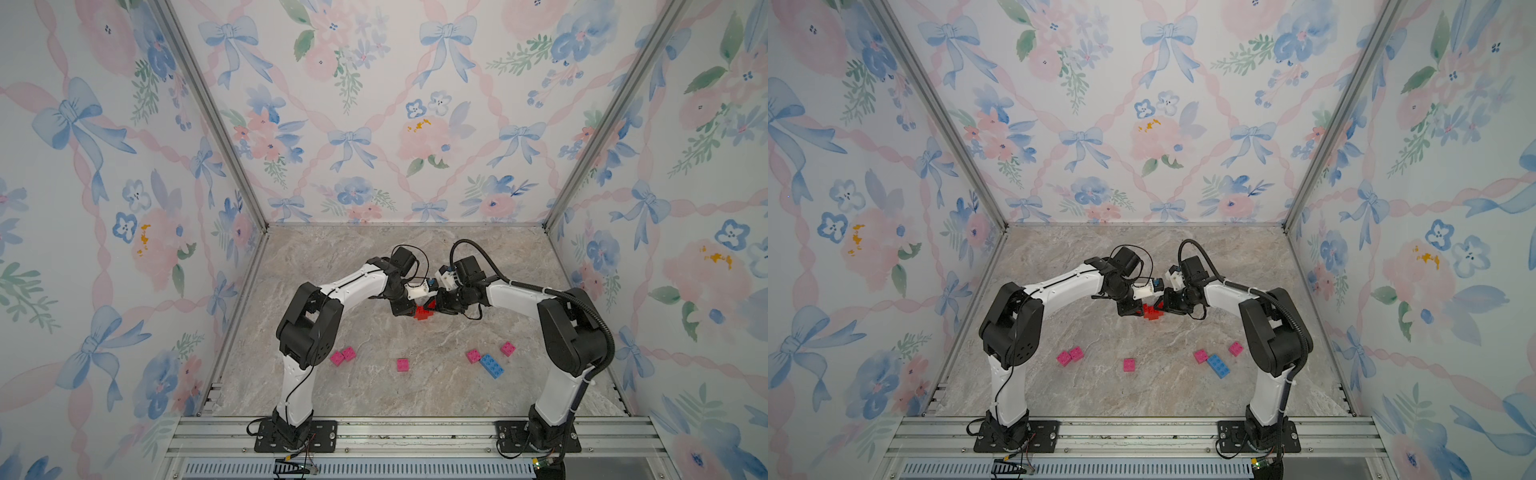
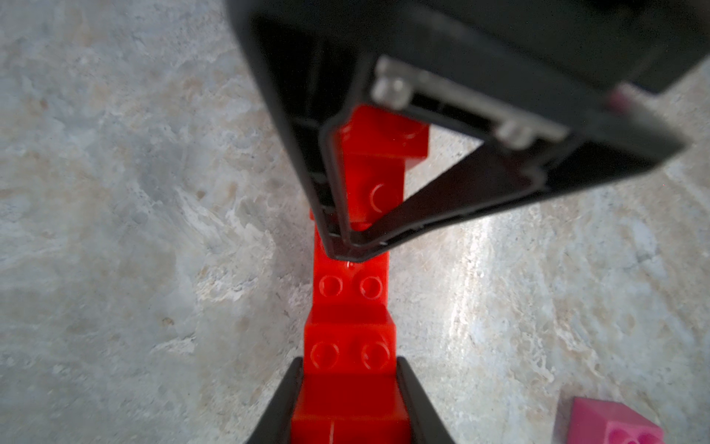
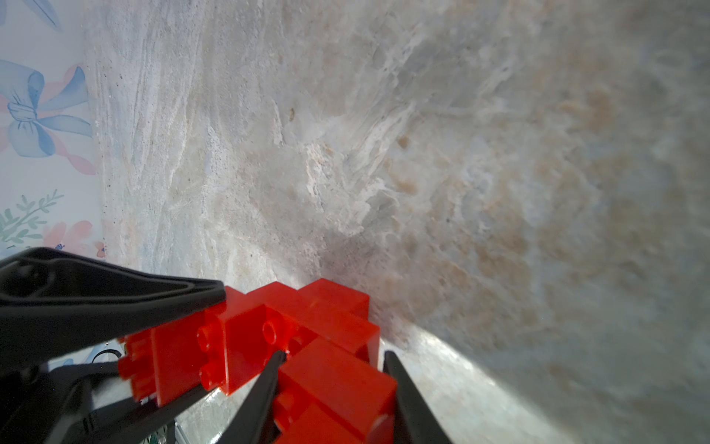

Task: Assemble the letter v with lego
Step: Assemble the lego brick with the lego brick, then pick up the lego brick from the center of the board.

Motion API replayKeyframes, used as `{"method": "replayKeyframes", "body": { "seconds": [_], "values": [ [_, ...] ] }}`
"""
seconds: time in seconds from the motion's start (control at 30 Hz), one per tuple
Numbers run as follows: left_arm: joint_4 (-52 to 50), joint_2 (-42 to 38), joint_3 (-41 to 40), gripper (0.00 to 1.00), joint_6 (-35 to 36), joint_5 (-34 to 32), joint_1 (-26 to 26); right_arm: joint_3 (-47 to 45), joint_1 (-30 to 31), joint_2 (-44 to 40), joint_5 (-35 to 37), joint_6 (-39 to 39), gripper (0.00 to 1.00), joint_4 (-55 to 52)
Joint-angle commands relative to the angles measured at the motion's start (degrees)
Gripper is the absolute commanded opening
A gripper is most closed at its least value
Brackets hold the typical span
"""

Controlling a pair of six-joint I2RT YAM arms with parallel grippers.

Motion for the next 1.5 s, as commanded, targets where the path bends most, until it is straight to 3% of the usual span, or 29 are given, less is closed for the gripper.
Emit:
{"method": "replayKeyframes", "body": {
  "seconds": [0.0,0.03,0.17,0.27,0.33,0.57,0.67,0.73,0.87,0.97,1.07,1.13,1.23,1.3,1.47],
  "values": [
    [-2.0,1.7,-0.5,0.00,-1.4,-1.7,-0.6,-0.9,-0.5,0.7,0.9,-0.4,0.39,-1.6],
    [-2.1,1.4,-0.3,0.01,-1.3,-1.6,-0.6,-0.9,-0.6,0.6,0.8,-0.3,0.40,-1.6],
    [-2.1,0.4,0.6,0.69,-1.1,-1.6,-0.7,-0.3,-0.6,0.1,0.4,-0.2,0.46,-1.9],
    [-2.0,-0.8,1.9,0.89,-0.8,-1.7,-0.7,0.5,-0.4,-0.6,0.5,-0.3,0.52,-3.0],
    [-2.1,-2.0,3.3,0.96,-0.5,-1.6,-0.8,1.3,-0.6,-1.5,0.5,-0.4,0.56,-4.0],
    [-1.9,-10.0,8.3,0.98,-1.6,0.6,-0.7,7.5,-3.3,-9.1,3.6,-6.0,0.81,-17.8],
    [-0.8,-14.3,7.2,0.98,-5.3,-0.1,-0.8,12.6,-5.8,-12.7,6.5,-16.4,0.91,-29.6],
    [2.0,-17.8,4.1,0.98,-10.1,-2.9,-0.8,15.1,-5.7,-14.8,8.7,-28.1,0.98,-34.4],
    [13.7,-26.4,-6.2,0.97,-25.1,-15.1,0.6,14.7,-1.7,-16.8,13.9,-52.5,0.97,-31.1],
    [19.2,-32.2,-13.4,0.98,-37.0,-19.9,3.4,20.2,0.3,-11.8,13.9,-63.6,0.98,-34.2],
    [21.5,-38.1,-20.2,0.98,-42.5,-21.2,4.7,28.4,4.7,-3.5,17.0,-72.7,1.00,-43.5],
    [22.1,-41.2,-23.0,0.97,-44.6,-21.6,5.6,30.5,7.1,-0.7,18.6,-75.2,0.91,-44.5],
    [22.4,-44.4,-25.0,0.88,-46.8,-20.5,7.7,33.0,9.3,2.9,19.7,-77.3,0.63,-44.1],
    [22.4,-46.0,-25.8,0.77,-47.3,-19.3,9.2,33.8,10.2,5.1,20.2,-78.6,0.61,-43.8],
    [22.4,-47.7,-26.6,0.79,-48.6,-15.0,11.8,34.2,11.3,8.9,19.7,-79.9,0.67,-43.7]
  ]
}}
